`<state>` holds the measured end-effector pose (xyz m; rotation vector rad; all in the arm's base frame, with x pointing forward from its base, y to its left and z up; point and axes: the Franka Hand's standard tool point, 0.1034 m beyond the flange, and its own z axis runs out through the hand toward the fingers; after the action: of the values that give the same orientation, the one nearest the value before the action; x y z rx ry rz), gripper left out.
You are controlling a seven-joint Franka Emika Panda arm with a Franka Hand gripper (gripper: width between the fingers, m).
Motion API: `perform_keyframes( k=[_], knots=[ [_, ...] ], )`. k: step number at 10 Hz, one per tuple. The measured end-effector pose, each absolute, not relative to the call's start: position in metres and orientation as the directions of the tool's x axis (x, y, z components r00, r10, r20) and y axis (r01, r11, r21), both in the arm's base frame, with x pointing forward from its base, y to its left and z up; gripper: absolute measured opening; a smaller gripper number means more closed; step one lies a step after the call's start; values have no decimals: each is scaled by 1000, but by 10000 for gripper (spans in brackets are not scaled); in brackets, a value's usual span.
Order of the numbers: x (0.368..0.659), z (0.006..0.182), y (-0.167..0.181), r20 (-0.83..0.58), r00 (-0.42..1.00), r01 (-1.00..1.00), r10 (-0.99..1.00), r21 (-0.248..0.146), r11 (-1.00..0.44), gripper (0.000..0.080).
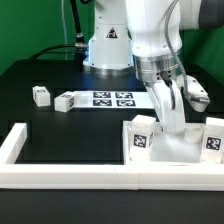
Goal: Assemble square table
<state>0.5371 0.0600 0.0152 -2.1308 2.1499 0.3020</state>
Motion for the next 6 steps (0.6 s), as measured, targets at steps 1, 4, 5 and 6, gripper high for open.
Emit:
perform_keyframes(
  k=[1, 4, 5, 6],
  knots=[
    [537, 15, 60, -209, -16, -997, -978, 71, 2, 120],
    [538, 15, 57, -205, -21, -998, -979, 67, 8, 69],
    [538, 15, 57, -205, -22, -998, -979, 67, 8, 69],
    [538, 15, 57, -205, -22, -998, -979, 67, 8, 69]
  ],
)
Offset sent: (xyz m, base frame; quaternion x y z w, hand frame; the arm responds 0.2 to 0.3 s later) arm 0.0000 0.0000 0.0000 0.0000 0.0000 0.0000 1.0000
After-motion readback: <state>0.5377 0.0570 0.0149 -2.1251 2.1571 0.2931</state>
